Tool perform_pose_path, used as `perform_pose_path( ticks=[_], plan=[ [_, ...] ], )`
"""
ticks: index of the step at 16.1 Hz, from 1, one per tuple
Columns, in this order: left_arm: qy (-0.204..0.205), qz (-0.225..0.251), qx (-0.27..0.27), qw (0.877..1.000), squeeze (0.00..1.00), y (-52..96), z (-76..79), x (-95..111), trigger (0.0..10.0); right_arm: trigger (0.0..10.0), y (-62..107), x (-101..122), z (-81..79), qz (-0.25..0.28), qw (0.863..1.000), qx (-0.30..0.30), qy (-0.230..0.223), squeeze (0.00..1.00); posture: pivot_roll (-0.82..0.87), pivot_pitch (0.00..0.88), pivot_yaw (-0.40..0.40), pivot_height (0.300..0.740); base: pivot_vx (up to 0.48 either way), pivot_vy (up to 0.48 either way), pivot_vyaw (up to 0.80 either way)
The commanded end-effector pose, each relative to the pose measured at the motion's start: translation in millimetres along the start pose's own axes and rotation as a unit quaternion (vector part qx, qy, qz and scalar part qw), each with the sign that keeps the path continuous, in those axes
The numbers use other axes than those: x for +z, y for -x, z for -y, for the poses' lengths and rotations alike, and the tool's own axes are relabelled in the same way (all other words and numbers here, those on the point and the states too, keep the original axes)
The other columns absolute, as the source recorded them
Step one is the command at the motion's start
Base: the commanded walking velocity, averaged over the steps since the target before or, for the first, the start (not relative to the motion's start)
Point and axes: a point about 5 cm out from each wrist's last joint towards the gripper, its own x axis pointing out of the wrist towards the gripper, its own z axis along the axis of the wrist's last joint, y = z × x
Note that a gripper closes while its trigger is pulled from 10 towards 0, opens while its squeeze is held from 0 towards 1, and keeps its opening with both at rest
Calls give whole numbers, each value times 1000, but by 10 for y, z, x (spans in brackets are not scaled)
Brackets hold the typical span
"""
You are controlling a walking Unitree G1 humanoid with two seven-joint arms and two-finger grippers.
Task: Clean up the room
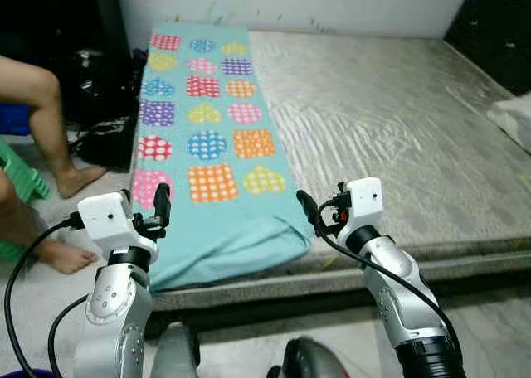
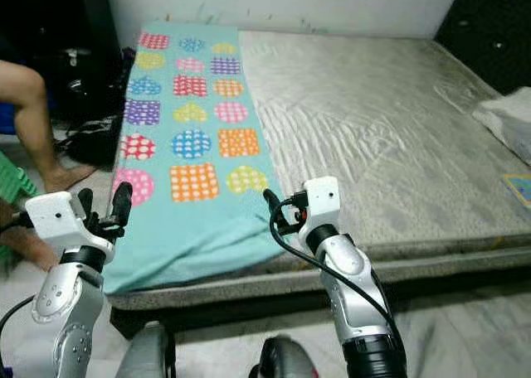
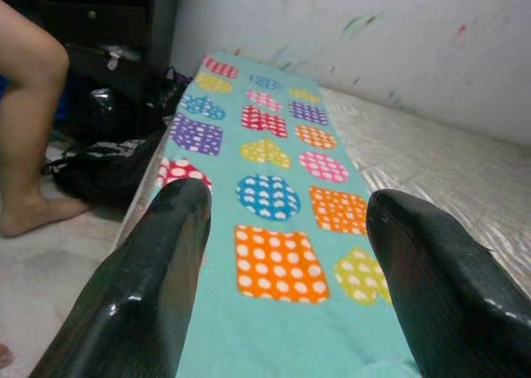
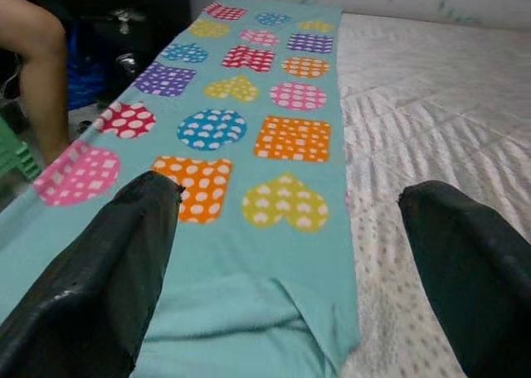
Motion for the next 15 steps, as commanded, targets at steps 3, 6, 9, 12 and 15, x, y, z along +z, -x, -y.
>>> perform_pose_path(
  ticks=[3,6,9,12,15],
  plan=[
    [-2,4,3,1000,0,-7,16,16,10000,10000,-1,45,11,11,1000,3,2,0,0,109,-103,618,0,0,0],
    [-2,5,7,1000,0,-3,14,16,10000,10000,-2,43,1,10,1000,7,2,0,-1,110,-104,578,0,0,0],
    [-1,4,10,1000,0,2,18,15,10000,10000,-4,50,6,11,1000,9,3,0,-5,118,-109,553,0,0,0],
    [2,3,9,1000,0,13,18,12,10000,10000,-6,37,-12,8,1000,14,4,0,-6,126,-108,553,0,0,0],
    [5,-1,4,1000,0,25,8,-8,10000,10000,-4,36,-49,9,1000,25,5,0,-7,133,-108,553,0,0,0]
  ],
)
